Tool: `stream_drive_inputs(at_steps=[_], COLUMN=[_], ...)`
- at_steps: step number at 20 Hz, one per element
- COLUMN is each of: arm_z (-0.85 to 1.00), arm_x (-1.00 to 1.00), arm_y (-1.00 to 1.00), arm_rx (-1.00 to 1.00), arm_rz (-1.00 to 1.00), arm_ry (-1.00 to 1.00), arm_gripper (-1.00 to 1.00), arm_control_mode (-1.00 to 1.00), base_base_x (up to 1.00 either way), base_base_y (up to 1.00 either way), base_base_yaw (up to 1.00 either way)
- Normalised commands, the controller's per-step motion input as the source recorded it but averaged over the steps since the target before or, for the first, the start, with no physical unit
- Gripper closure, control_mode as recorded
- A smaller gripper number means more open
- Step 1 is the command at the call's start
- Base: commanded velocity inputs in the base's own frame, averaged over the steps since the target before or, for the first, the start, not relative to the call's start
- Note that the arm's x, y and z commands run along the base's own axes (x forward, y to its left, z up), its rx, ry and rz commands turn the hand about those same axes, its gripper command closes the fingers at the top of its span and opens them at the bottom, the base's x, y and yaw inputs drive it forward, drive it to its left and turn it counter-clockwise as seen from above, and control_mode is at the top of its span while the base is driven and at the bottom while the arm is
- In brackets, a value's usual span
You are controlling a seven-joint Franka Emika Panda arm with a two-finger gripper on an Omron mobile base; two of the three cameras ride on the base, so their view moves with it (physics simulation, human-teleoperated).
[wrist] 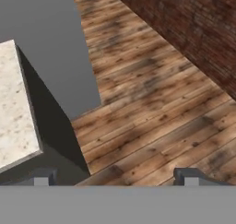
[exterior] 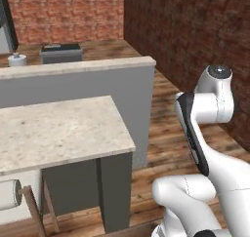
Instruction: Take the cheese, chicken drumstick, and bell pepper from the fridge and place them on the plate on the dining counter to create an appetizer plate.
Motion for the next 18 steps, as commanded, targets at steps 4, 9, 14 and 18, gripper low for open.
stream_drive_inputs(at_steps=[4, 9, 14, 18], arm_z=[0.0, 0.0, 0.0, 0.0], arm_x=[0.0, 0.0, 0.0, 0.0], arm_y=[0.0, 0.0, 0.0, 0.0], arm_rx=[0.0, 0.0, 0.0, 0.0], arm_rz=[0.0, 0.0, 0.0, 0.0], arm_ry=[0.0, 0.0, 0.0, 0.0], arm_gripper=[-1.0, -1.0, -1.0, -1.0], arm_control_mode=[1.0, 1.0, 1.0, 1.0], base_base_x=[0.47, 0.73, 1.0, 1.0], base_base_y=[-1.0, -1.0, -0.96, -0.48], base_base_yaw=[-0.02, -0.01, 0.0, 0.0])
